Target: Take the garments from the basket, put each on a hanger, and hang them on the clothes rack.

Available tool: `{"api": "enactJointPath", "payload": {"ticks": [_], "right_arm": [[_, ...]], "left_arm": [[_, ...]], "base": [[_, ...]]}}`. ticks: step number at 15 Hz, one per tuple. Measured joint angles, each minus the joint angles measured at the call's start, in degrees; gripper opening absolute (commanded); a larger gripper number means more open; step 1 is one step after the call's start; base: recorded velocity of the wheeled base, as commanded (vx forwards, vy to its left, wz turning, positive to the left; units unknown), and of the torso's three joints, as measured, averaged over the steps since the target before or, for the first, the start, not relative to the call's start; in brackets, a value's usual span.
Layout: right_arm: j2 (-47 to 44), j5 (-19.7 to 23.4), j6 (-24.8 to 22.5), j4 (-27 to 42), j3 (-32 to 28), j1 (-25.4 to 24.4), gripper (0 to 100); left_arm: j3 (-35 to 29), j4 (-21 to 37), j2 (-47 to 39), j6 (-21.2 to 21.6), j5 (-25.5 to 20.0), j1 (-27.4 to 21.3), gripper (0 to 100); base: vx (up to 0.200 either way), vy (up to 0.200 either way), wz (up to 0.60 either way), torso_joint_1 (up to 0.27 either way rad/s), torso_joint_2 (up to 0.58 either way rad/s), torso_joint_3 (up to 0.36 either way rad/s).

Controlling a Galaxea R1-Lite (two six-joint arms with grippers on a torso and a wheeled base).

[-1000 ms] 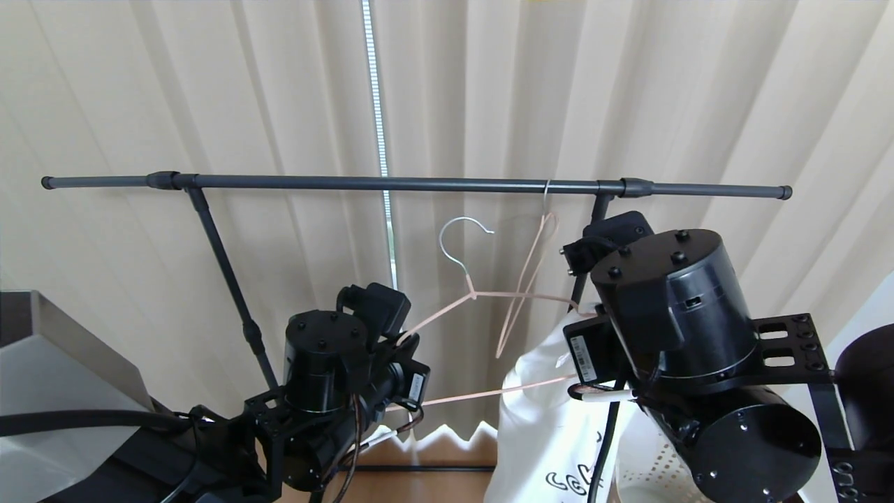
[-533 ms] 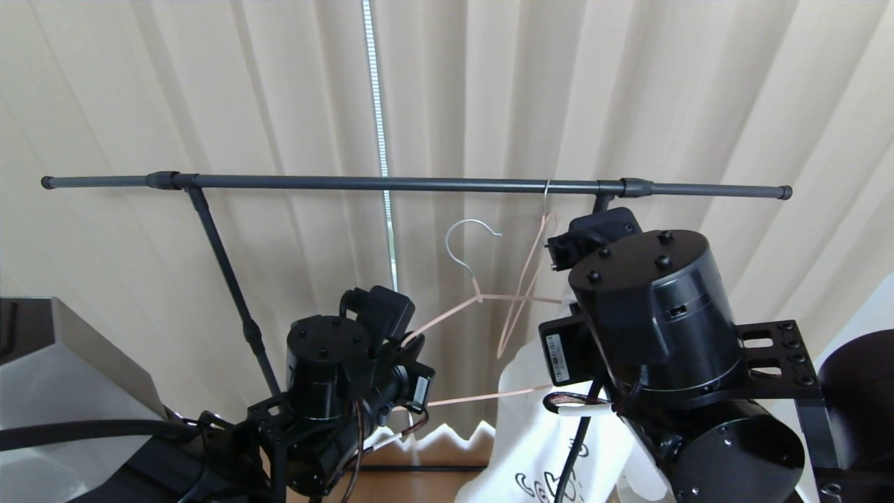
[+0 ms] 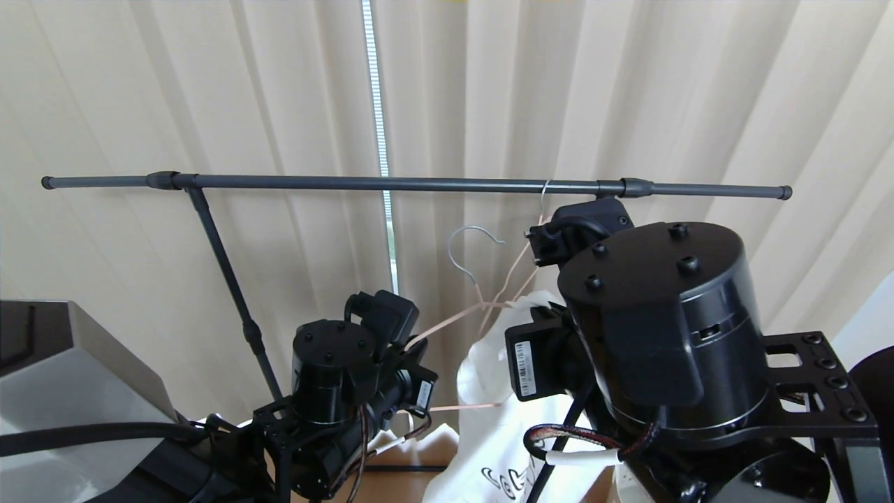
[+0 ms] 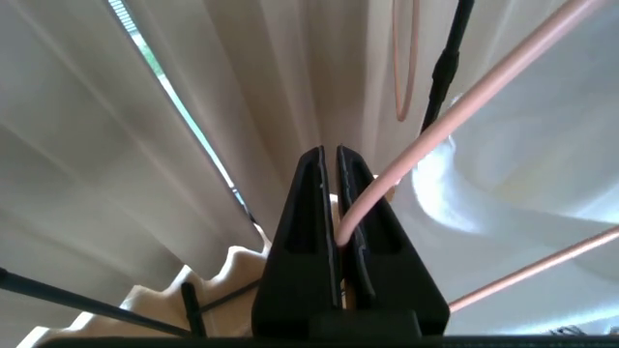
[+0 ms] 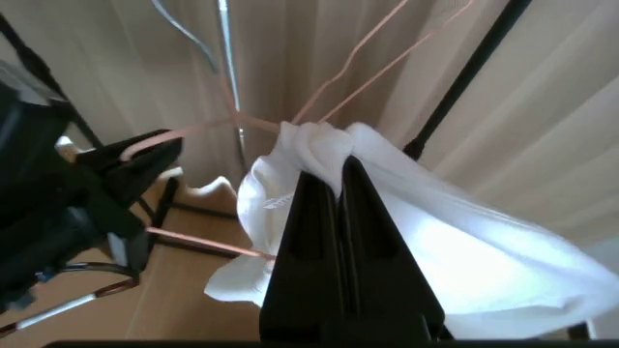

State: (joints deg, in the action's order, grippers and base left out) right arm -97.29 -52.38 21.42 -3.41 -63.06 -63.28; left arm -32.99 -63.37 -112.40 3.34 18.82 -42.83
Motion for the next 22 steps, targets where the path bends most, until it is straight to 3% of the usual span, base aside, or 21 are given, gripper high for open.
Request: {"api": "enactJointPath", "payload": {"ticks": [7,11,14,22], "right_arm": [[-0.91,8.27,8.17,0.05,-3.36,-4.96,0],[-0.87,8.27,8.24,0.46,-3.85,-5.02,0],[-0.17,8.20,6.72,0.93,-3.41,-2.86,0],[0.11,8.18,6.68,0.11,-3.34,-0.09,0]], "left_arm": [[0.00,0.01,-0.26,-0.20,-0.02,-0.66,0],[-0.05,-0.29,-0.56,-0.17,-0.02,-0.72,0],[0.20,-3.69,-0.56,0.07,0.02,-0.44,0],[0.24,-4.23,-0.56,0.27,1.89,-0.22,0]], "base": [[0.000,0.000,0.00,0.000,0.00,0.000],[0.000,0.000,0.00,0.000,0.00,0.000],[0.000,0.000,0.00,0.000,0.00,0.000],[0.000,0.000,0.00,0.000,0.00,0.000]]}}
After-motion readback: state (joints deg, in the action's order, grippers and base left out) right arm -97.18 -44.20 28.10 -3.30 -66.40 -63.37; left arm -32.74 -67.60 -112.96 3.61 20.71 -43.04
